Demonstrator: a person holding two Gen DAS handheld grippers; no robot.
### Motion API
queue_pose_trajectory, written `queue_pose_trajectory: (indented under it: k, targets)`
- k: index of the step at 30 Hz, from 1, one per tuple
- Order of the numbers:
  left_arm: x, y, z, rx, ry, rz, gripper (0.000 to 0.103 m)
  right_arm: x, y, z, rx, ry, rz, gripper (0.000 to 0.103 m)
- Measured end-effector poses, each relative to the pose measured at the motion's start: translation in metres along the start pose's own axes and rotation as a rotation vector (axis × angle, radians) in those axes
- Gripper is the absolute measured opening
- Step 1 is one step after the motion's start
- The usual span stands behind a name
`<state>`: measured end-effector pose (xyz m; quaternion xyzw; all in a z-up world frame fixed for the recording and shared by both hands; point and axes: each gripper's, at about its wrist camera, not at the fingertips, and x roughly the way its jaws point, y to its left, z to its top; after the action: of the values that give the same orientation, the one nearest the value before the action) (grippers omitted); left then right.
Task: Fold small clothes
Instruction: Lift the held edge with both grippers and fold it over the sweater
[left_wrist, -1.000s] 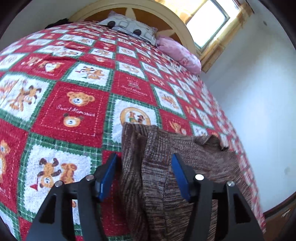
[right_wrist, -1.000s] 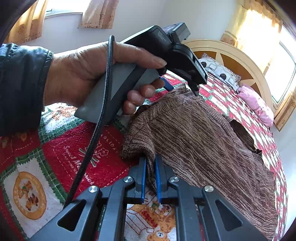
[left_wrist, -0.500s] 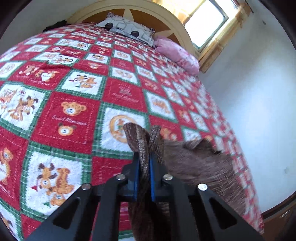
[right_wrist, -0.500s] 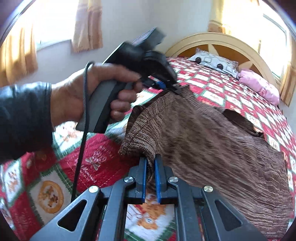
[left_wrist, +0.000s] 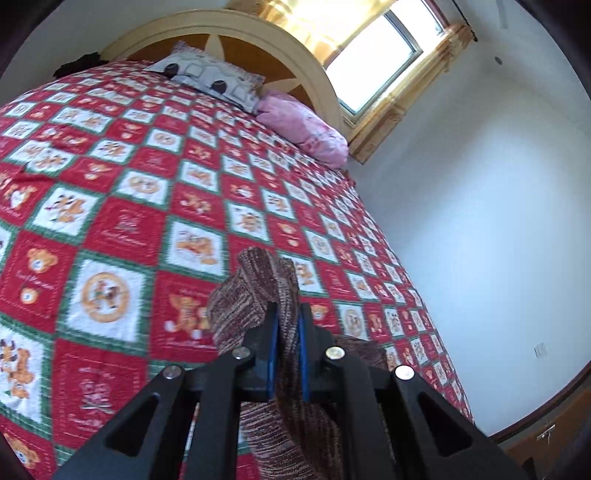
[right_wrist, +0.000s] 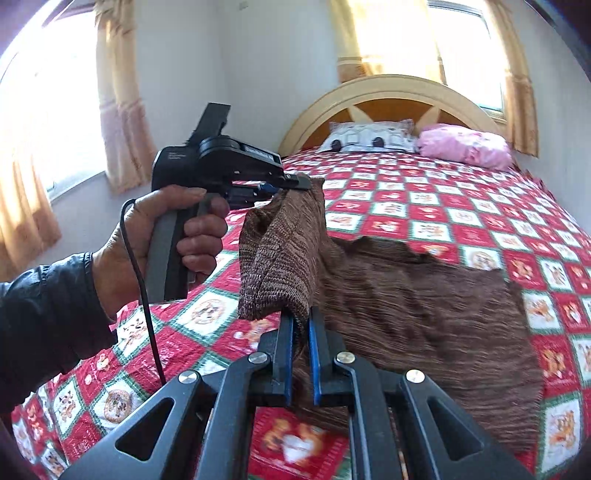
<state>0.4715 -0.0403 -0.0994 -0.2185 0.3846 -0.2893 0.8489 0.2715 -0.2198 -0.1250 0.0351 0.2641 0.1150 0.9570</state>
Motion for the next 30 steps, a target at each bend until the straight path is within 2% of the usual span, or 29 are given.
queue_pose_trajectory:
  k: [15, 30]
  targets:
    - [0.066, -0.084, -0.024, 0.110, 0.110, -0.008, 0.010, -0.046, -0.080, -0.032, 0.189, 0.006, -0.029, 0.006]
    - [0.140, -0.130, -0.068, 0.195, 0.236, 0.023, 0.010, -0.057, -0.141, -0.078, 0.362, 0.063, -0.084, 0.006]
